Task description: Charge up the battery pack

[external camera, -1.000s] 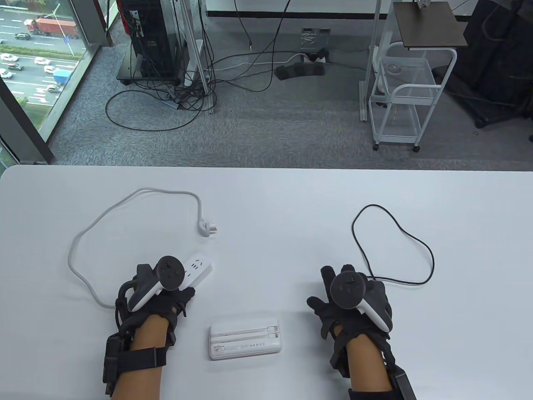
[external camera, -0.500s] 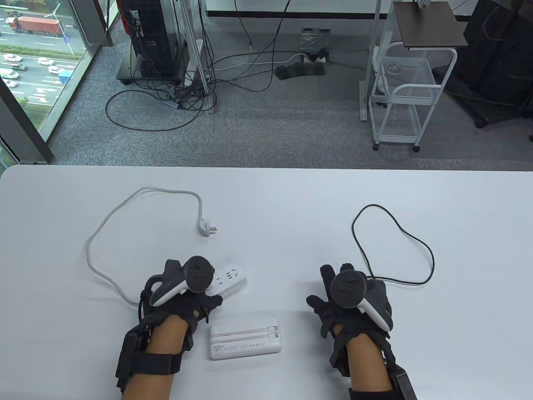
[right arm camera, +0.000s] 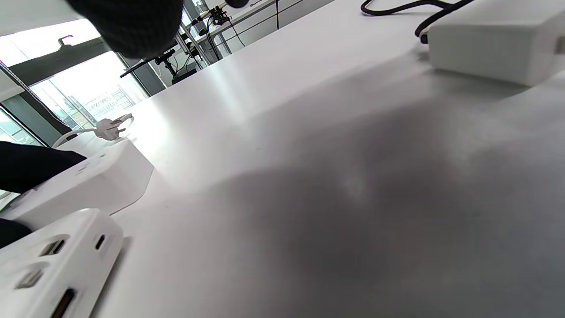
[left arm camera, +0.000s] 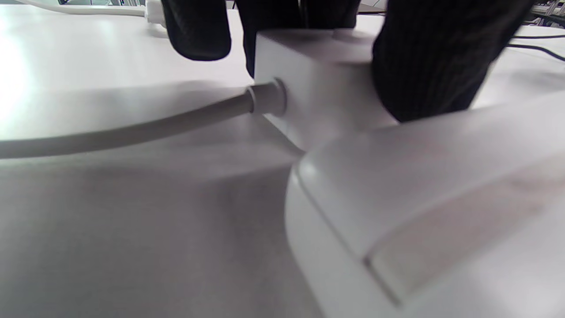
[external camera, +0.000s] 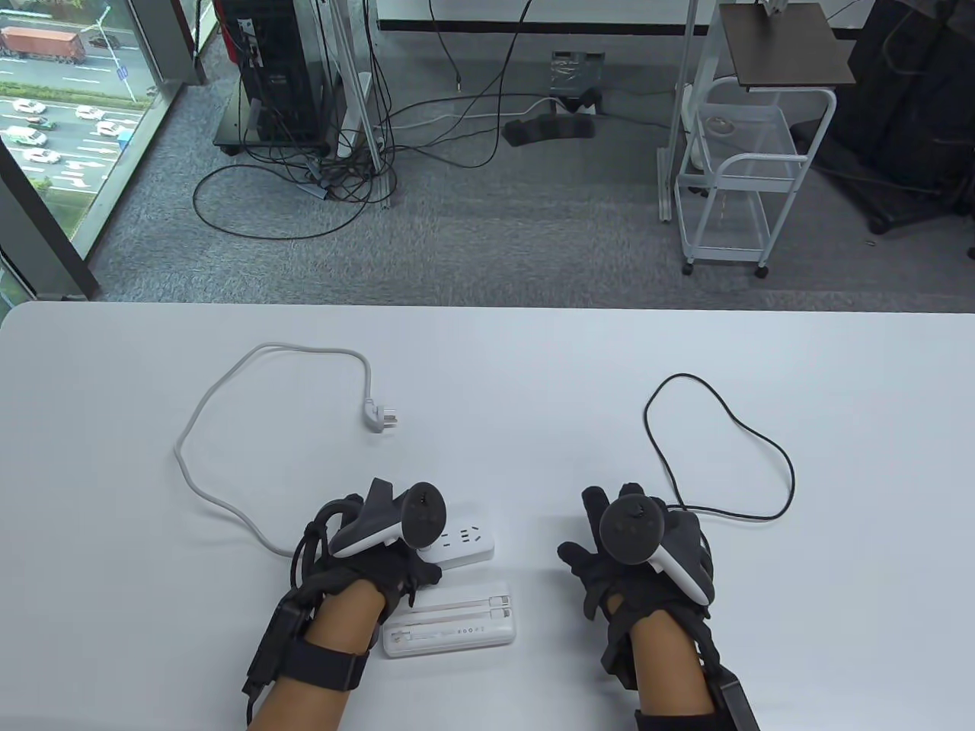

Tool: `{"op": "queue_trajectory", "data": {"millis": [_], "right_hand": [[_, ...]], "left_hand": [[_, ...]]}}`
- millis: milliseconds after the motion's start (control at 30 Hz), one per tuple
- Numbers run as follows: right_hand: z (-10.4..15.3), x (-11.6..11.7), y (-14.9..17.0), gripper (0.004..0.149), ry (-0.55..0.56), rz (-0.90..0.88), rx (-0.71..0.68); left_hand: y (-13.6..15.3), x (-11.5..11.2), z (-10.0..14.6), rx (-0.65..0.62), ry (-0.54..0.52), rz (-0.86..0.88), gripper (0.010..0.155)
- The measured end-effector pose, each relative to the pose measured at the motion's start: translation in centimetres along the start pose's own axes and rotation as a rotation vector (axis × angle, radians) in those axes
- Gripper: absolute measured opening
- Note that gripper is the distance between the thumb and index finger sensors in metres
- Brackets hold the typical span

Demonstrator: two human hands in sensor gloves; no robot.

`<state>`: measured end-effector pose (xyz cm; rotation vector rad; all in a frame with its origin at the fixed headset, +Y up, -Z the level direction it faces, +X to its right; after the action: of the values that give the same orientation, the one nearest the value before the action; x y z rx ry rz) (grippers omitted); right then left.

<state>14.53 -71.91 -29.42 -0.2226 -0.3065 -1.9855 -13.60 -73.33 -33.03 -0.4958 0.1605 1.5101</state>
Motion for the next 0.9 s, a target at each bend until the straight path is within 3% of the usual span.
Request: {"op": "queue_trajectory", "data": {"millis": [467,900], "right_hand": [[0.1,0.4,-0.3,0.08,-0.007,0.041,0.002],[0.0,0.2,0.2,0.079,0.006,0.049,0.039]], "left_hand": [[0.5,-0.1,0.1,-0.018,0.014,0.037,0.1],[2.6,0.7,1.2,-0.04,-0.026,0.159,0.092]]}}
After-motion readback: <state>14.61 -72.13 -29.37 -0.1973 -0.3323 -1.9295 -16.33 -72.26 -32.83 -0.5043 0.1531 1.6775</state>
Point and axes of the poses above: the tracker on the back of each hand, its own y axis roughly to the little-finger side, its own z axis roughly from the fingertips to the wrist, x = y × z, the point moved 1 cm from there along -z, roughly from the wrist to the fingertips, and after that the axes turned 6 degrees about x, right-handed, at the moved point
